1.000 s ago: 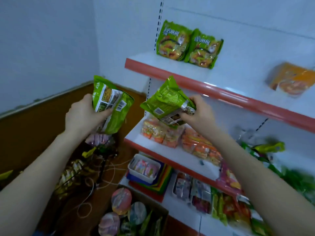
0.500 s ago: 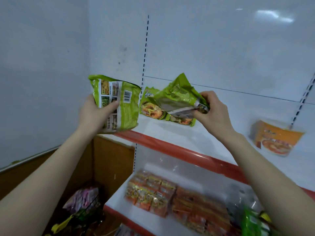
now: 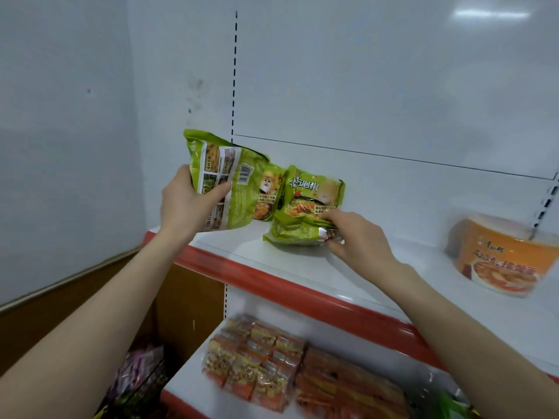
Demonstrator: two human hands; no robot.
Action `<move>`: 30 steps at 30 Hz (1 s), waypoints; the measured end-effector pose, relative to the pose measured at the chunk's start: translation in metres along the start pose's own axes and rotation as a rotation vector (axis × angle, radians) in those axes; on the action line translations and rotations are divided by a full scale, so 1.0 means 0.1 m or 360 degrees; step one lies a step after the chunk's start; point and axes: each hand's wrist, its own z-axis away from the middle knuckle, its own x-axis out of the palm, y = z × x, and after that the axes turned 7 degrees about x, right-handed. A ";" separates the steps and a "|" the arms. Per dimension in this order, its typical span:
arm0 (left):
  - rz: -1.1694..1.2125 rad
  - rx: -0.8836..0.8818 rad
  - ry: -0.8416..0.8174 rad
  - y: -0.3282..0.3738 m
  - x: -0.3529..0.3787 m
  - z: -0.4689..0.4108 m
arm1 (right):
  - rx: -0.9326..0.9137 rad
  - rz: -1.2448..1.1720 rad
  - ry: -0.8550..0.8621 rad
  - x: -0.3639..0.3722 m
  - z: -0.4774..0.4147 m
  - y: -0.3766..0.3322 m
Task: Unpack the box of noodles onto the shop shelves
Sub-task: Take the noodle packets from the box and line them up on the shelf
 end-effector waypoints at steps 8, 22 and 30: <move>-0.0024 0.0043 -0.0121 -0.18 0.15 -0.08 | 0.0263 -0.0062 -0.0191 0.15 0.07 0.16; 0.0098 0.0019 -0.0204 -0.41 0.24 -0.19 | 0.1341 -0.1805 -0.0809 -0.16 0.07 0.33; 0.0193 0.0013 -0.0208 -0.54 0.27 -0.29 | 0.1300 -0.1360 -0.0220 0.00 -0.11 0.20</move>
